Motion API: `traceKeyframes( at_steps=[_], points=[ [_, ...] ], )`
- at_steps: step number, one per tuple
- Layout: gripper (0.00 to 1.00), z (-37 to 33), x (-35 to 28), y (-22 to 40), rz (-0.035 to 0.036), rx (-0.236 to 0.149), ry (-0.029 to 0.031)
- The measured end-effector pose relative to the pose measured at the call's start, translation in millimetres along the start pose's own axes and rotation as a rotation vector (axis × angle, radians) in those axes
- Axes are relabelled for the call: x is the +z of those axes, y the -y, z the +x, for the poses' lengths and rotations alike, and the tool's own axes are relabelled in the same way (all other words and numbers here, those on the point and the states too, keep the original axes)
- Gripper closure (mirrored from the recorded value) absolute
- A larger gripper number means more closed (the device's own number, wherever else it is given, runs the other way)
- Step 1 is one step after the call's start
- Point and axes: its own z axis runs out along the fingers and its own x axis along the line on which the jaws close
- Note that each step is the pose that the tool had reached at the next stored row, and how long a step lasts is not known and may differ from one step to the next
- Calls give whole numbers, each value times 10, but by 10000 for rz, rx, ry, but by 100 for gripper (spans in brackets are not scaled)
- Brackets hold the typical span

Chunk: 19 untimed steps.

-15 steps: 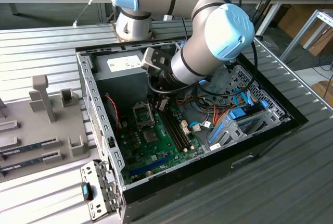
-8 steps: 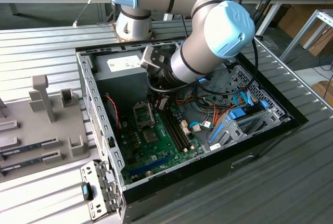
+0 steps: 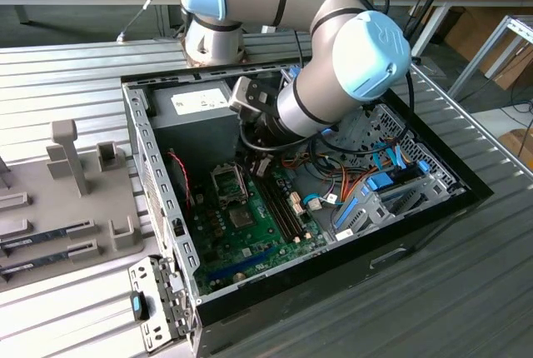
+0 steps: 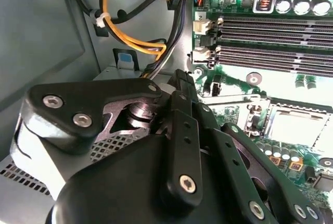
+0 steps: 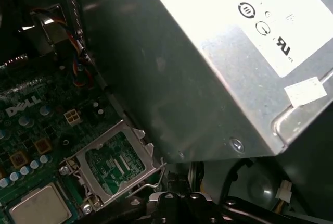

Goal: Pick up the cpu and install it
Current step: 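Close the cpu cover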

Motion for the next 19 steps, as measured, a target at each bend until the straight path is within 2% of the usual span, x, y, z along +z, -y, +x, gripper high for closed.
traceKeyframes(
  at_steps=[5, 9, 14, 19],
  points=[
    [89, 26, 34, -30, -1, 0, 0],
    [89, 44, 36, -58, 20, -13, 22],
    [89, 43, -6, -89, 72, -41, 65],
    [89, 39, -39, -107, 95, -56, 94]
  ],
)
